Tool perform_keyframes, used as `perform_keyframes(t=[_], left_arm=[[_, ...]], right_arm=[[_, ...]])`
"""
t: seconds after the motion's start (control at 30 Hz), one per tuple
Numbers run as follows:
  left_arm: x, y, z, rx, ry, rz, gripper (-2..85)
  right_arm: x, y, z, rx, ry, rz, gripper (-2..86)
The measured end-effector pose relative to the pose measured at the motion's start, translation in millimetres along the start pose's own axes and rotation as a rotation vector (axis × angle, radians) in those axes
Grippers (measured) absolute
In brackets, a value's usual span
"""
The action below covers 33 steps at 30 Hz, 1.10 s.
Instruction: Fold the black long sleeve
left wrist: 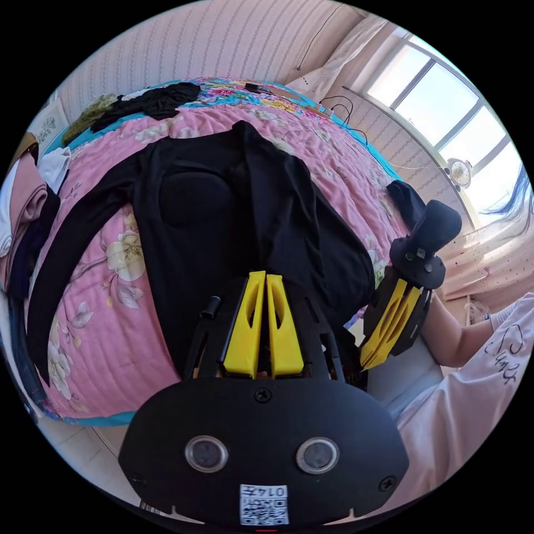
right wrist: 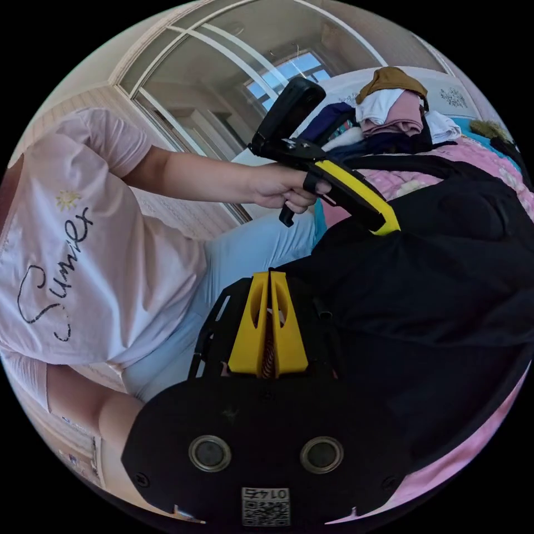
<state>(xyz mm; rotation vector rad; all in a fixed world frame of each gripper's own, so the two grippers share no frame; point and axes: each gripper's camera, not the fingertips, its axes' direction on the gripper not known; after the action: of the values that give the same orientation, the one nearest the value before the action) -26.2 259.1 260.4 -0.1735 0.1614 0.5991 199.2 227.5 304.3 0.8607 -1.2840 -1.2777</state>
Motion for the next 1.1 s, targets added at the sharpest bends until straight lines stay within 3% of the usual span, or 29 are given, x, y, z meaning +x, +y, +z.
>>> perform_keyframes(t=[0.3, 0.5, 0.73, 1.1], left_arm=[[-46, 38, -12, 0.023, -0.016, -0.109, -0.9], [-54, 56, -31, 0.044, 0.056, -0.121, -0.2], [-26, 63, 11, -0.101, -0.014, -0.090, 5.9], [-59, 73, 7, -0.101, 0.003, -0.142, -0.8]], right_arm=[[19, 6, 122, -0.252, 0.241, 0.032, 5.3], [36, 40, 156, -0.145, 0.184, 0.120, 5.5], [127, 64, 164, 0.049, 0.401, 0.447, 5.2], [226, 108, 197, 0.058, 0.463, 0.533, -0.3]])
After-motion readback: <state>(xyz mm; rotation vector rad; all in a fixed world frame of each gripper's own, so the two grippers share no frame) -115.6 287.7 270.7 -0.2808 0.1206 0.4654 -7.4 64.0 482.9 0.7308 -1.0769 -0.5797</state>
